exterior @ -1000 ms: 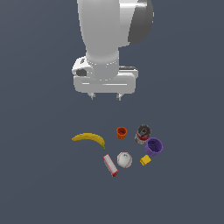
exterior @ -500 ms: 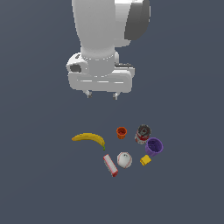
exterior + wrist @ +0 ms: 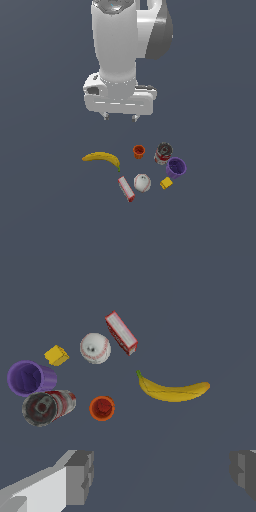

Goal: Pick up a designated object from a clutter of objects.

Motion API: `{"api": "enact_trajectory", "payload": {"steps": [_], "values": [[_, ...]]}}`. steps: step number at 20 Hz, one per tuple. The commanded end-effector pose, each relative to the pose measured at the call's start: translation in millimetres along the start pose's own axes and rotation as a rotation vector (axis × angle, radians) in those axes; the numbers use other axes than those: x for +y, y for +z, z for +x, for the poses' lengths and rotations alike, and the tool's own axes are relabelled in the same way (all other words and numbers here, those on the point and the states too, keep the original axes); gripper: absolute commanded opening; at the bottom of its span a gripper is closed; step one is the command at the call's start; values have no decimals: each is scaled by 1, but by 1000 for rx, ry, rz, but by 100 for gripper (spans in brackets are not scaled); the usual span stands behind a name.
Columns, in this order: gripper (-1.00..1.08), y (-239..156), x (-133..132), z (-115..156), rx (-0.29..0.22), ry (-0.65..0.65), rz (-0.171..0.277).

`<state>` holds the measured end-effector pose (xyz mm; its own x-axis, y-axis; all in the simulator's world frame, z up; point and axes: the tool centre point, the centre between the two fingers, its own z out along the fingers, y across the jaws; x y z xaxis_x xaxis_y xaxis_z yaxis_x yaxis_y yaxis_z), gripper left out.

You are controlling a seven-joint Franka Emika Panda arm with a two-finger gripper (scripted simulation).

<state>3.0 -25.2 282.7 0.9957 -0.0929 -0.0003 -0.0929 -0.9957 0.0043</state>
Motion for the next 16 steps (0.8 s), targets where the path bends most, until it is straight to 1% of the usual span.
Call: {"api": "enact_trajectory", "payload": {"steps": [1,8,12,16], "values": [[100,16,-6,3,-1,3,-2],[100,80,-32,8,0,19,-5],[100,122,-49,5,1,28,-3],[100,154,-62,1,1,36,-1]]}}
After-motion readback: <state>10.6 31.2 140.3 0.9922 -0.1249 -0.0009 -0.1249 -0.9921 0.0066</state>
